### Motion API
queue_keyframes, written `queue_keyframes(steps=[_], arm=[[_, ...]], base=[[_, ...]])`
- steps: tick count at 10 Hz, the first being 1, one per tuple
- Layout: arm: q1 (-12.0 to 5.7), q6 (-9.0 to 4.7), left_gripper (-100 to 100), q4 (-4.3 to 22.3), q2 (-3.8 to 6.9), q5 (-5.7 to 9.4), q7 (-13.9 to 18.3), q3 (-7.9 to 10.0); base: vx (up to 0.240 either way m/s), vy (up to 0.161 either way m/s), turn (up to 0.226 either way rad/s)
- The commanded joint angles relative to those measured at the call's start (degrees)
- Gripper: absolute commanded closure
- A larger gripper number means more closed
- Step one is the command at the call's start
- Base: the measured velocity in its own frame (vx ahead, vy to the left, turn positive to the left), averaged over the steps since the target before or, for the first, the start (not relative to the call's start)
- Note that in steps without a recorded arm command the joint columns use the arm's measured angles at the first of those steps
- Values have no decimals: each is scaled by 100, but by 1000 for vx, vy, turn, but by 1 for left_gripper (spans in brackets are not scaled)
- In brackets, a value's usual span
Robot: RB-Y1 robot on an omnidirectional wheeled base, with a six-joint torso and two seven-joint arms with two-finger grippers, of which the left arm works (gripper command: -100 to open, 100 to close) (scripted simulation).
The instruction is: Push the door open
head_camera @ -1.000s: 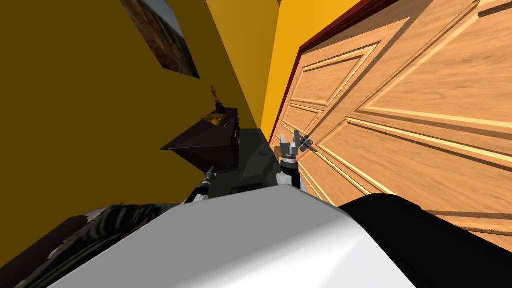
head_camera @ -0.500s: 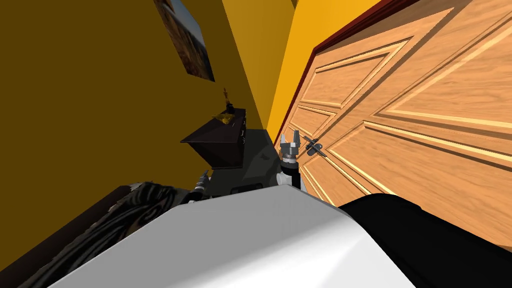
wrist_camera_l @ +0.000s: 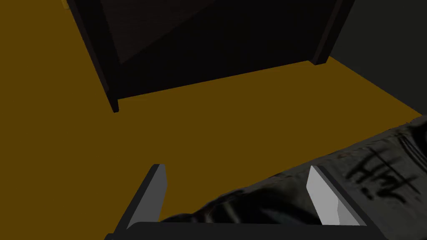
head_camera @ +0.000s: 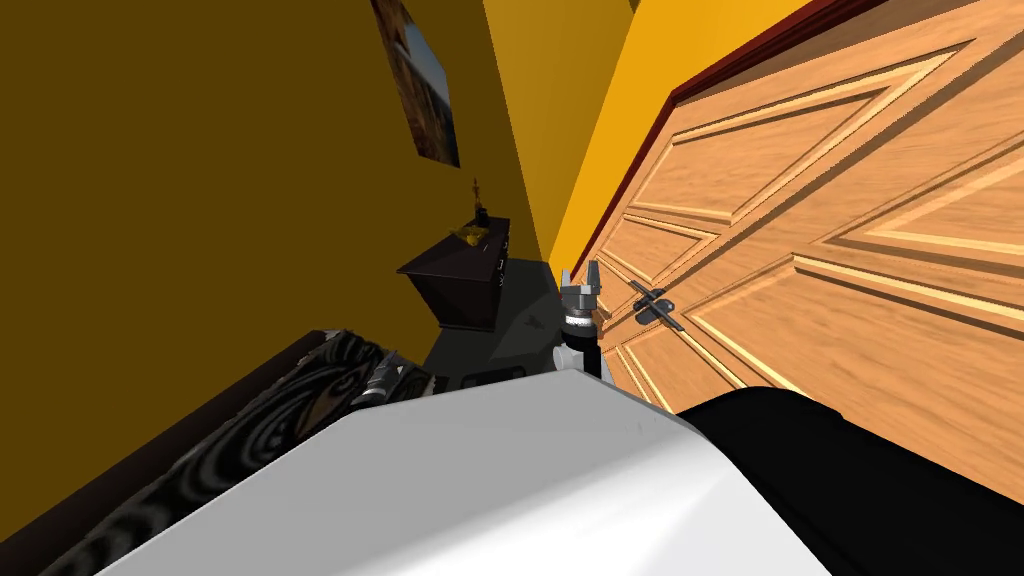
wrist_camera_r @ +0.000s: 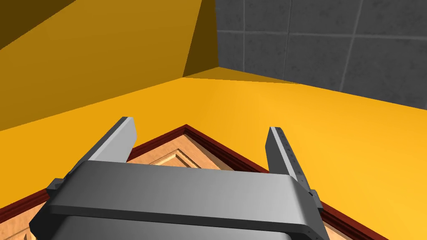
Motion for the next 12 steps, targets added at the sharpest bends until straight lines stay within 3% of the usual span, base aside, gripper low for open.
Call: queue_keyframes(steps=[1, 3, 4, 6, 7, 8, 9, 12], arm=[[-6, -125, -100, 199, 24, 18, 56, -51], [248, -200, -100, 188, 281, 203, 71, 25], [248, -200, -100, 188, 281, 203, 71, 25], [503, -275, -100, 177, 538, 388, 86, 101], [503, -275, -100, 177, 538, 388, 86, 101], [630, -312, -100, 171, 667, 480, 93, 139], [630, -312, -100, 171, 667, 480, 93, 139], [1011, -424, -100, 154, 1053, 757, 115, 253]], base=[[-35, 16, 108], [-30, 15, 281], [-23, 3, 138], [-28, 13, 307], [-24, 8, 107], [-22, 17, 143], [-17, 12, 113], [-28, 20, 326]])
